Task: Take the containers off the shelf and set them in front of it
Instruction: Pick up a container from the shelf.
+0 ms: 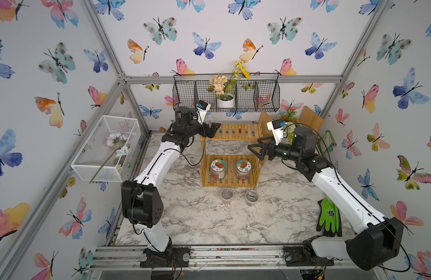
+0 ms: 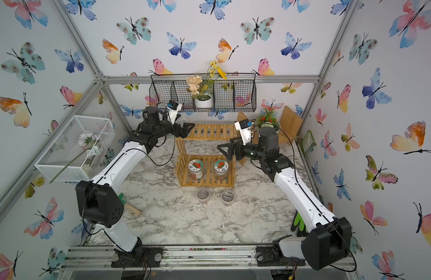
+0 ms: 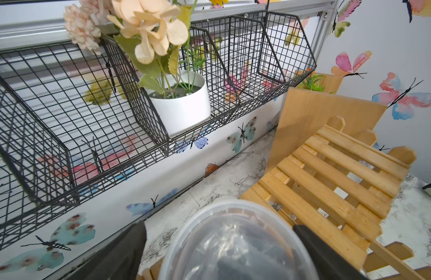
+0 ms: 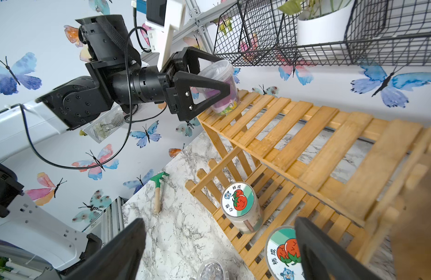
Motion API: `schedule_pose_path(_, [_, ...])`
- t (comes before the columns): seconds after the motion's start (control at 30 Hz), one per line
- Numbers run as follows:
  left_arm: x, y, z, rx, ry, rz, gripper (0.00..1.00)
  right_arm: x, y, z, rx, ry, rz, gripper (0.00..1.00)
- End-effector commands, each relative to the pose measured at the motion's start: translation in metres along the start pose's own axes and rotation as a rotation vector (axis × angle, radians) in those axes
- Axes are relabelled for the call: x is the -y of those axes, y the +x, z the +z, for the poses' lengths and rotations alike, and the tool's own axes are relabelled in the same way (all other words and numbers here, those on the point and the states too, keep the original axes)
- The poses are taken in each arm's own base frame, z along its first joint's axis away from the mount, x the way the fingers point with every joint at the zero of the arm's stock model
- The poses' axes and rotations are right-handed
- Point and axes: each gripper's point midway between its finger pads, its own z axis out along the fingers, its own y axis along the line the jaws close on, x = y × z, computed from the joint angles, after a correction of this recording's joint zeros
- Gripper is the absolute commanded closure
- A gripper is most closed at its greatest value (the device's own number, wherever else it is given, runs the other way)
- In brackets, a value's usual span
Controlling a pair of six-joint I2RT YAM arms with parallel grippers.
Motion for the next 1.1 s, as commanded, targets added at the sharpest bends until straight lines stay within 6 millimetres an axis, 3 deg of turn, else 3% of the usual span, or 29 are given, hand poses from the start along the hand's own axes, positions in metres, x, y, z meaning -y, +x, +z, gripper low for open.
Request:
schedule_pose_path(0.0, [-0.003, -0.013, 0.002, 0.037, -0.016, 0.014, 0.06, -0.004, -0.007, -0.001, 0.002, -0.026, 0.004, 0.02])
schedule_pose_path(0.33, [-0.002, -0.015, 0.0, 0.043, -0.013, 0.017, 0.27, 0.0, -0.005, -0.003, 0.001, -0.019, 0.014, 0.02])
schedule_pose_path(0.8, [0.006, -0.036, -0.018, 0.088, -0.011, 0.029, 0.27, 0.006, -0.001, -0.005, 0.001, -0.02, 0.028, 0.02])
schedule_pose_path(1.07, [0.023, -0.043, -0.038, 0.106, -0.011, 0.049, 0.27, 0.009, 0.004, -0.006, -0.005, -0.023, 0.036, 0.02])
